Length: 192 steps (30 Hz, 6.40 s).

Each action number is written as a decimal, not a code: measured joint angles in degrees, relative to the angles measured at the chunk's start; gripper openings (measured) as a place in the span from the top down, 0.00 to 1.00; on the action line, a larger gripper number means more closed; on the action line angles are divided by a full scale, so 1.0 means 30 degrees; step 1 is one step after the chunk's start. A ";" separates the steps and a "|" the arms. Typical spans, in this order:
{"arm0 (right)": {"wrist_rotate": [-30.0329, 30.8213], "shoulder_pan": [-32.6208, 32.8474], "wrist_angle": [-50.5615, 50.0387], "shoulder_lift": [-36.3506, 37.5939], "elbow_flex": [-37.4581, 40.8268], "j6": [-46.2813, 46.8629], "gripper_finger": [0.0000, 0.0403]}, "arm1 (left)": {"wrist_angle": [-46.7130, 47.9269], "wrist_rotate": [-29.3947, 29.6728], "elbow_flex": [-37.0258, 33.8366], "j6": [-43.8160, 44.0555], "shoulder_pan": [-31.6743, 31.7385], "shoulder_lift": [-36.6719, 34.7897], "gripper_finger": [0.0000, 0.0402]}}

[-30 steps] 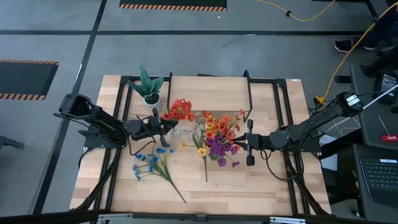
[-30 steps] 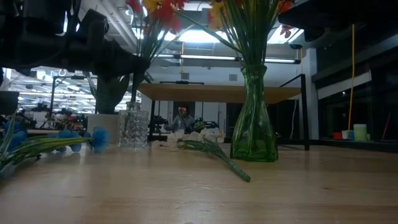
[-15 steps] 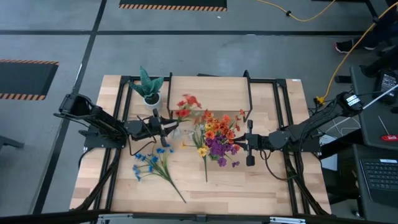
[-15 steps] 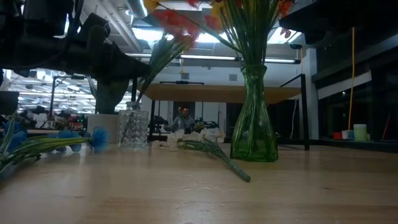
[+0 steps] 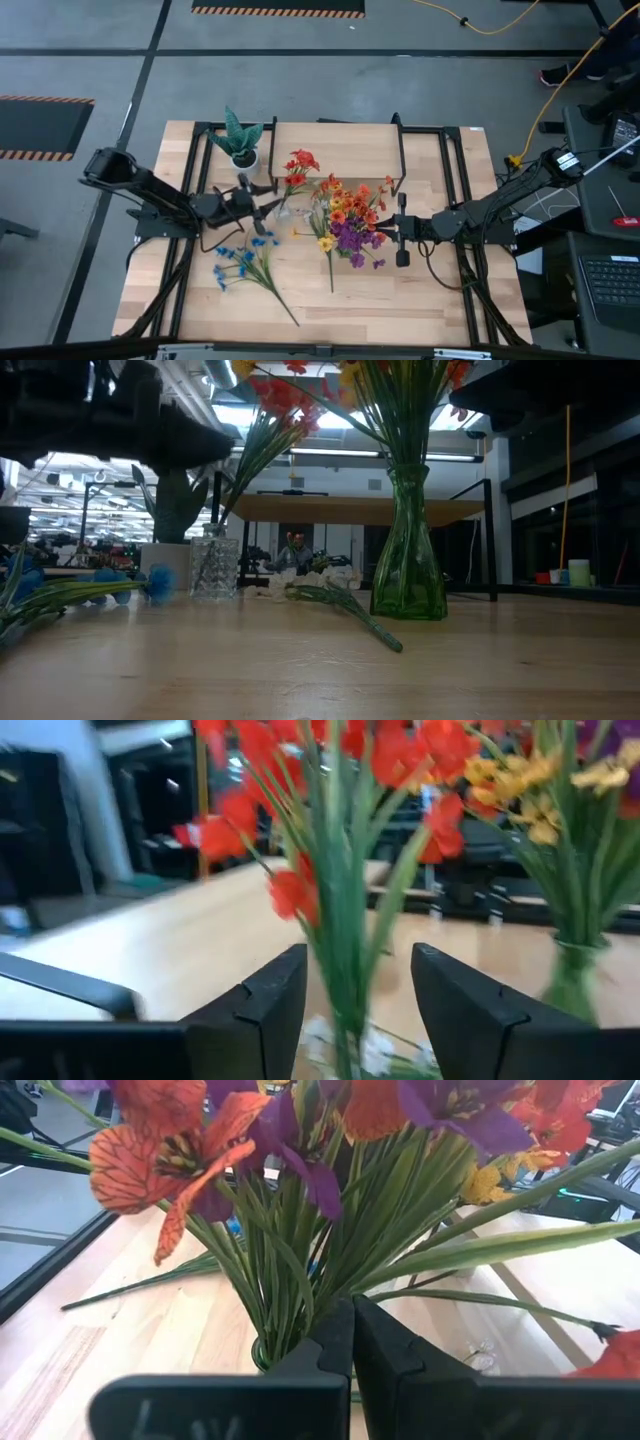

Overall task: Pick and place flowers into a vace then onto a shelf
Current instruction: Put the blue flowers into the transparent vase

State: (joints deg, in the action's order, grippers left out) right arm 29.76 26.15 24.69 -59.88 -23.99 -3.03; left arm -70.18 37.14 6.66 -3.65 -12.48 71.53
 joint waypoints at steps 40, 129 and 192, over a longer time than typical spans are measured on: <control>0.0414 -0.0007 -0.0750 0.0007 0.0000 -0.2231 0.98 | 3.6670 -0.3363 1.8993 2.6687 -0.7772 0.5114 1.00; -0.4023 0.1719 -0.5174 0.0007 -0.0007 -0.3000 0.98 | 4.3838 -0.8620 2.7629 4.5744 -0.8900 1.7220 0.57; -0.4852 0.1734 -0.5183 0.0007 -0.0007 -0.1644 0.98 | 4.5974 -0.7270 2.9094 4.4015 -1.0467 1.7665 0.55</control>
State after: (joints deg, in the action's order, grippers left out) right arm 15.20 31.35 9.15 -59.86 -24.01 -7.97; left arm 67.75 15.32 93.94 128.39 -43.88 124.53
